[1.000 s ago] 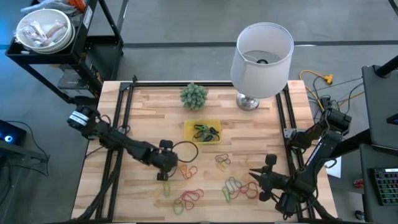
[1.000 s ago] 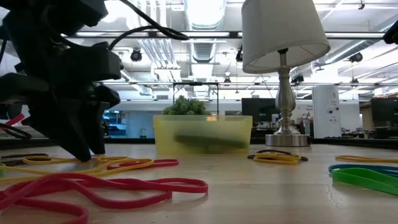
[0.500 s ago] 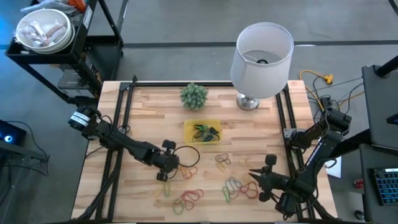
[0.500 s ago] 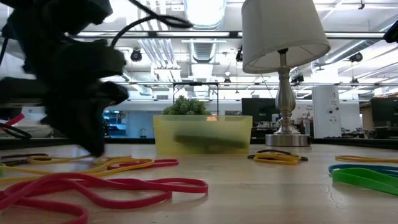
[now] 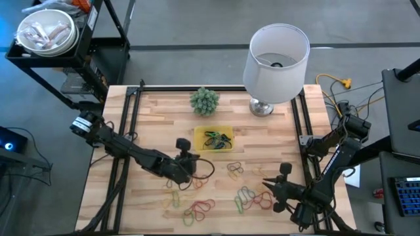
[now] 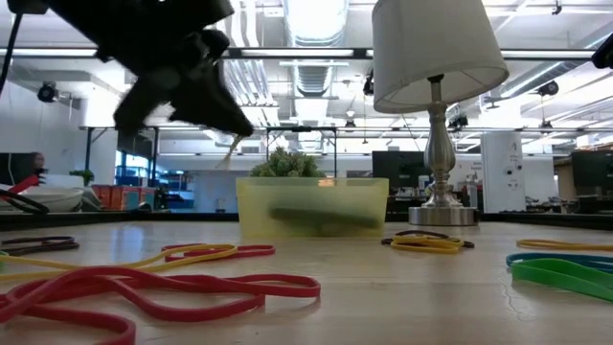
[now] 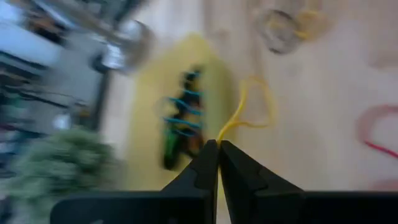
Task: Pick and place rubber bands into bin
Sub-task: Put the yellow rubber band into the yellow bin
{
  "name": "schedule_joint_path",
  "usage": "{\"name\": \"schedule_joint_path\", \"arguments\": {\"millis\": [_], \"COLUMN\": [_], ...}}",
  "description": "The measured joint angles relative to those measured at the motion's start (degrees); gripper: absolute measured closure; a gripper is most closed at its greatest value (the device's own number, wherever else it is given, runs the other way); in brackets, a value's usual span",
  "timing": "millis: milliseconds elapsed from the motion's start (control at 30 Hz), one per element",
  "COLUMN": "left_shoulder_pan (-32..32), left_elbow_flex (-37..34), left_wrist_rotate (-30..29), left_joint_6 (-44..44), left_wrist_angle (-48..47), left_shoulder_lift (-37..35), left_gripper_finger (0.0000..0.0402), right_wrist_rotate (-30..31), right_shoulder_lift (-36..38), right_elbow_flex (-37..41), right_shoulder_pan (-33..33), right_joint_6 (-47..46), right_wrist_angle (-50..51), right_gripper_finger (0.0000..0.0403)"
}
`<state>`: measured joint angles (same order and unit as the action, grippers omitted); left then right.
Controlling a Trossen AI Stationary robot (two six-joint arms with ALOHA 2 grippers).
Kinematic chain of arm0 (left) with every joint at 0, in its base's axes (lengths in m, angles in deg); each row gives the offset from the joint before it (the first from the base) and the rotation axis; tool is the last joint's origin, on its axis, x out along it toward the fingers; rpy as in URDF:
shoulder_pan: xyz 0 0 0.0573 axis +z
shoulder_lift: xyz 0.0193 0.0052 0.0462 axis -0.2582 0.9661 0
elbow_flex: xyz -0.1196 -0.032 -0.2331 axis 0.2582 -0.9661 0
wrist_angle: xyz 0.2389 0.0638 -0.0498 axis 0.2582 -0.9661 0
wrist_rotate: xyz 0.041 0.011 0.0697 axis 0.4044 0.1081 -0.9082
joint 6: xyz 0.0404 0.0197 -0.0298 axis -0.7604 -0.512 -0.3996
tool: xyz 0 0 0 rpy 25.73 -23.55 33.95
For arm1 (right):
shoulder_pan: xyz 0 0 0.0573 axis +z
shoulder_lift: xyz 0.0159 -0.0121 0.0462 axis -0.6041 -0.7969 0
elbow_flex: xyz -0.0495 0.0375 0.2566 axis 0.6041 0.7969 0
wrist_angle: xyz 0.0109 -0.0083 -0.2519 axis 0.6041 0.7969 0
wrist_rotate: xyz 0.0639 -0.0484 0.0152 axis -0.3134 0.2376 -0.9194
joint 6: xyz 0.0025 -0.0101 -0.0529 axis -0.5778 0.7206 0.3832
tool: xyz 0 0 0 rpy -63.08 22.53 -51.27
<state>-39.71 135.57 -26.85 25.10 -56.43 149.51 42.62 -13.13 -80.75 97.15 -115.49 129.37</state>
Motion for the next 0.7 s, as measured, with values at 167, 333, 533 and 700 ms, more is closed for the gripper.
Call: {"name": "schedule_joint_path", "arguments": {"millis": [167, 333, 533, 700], "left_shoulder_pan": [0.04, 2.36, 7.76, 11.88], "left_elbow_flex": [-0.12, -0.12, -0.12, -0.03], "left_wrist_rotate": [-6.07, -6.13, -6.27, -5.87], "left_joint_6": [-8.18, -14.61, -17.5, -17.62], "left_wrist_angle": [9.08, 16.47, 21.75, 23.65], "left_shoulder_lift": [1.44, 3.26, 6.73, 9.26], "left_gripper_finger": [0.0402, 0.0402, 0.0402, 0.0402], "right_wrist_rotate": [0.0, 0.02, 0.0, -0.02], "right_shoulder_lift": [0.0, -0.02, -0.02, -0.07], "right_elbow_flex": [0.04, 0.48, 1.15, 1.87], "right_shoulder_pan": [0.0, 0.0, 0.0, -0.01], "right_joint_6": [-0.02, -0.16, -0.46, -0.6], "right_wrist_angle": [-0.13, -0.26, -0.81, -1.36], "right_gripper_finger": [0.0346, 0.0346, 0.0346, 0.0346]}}
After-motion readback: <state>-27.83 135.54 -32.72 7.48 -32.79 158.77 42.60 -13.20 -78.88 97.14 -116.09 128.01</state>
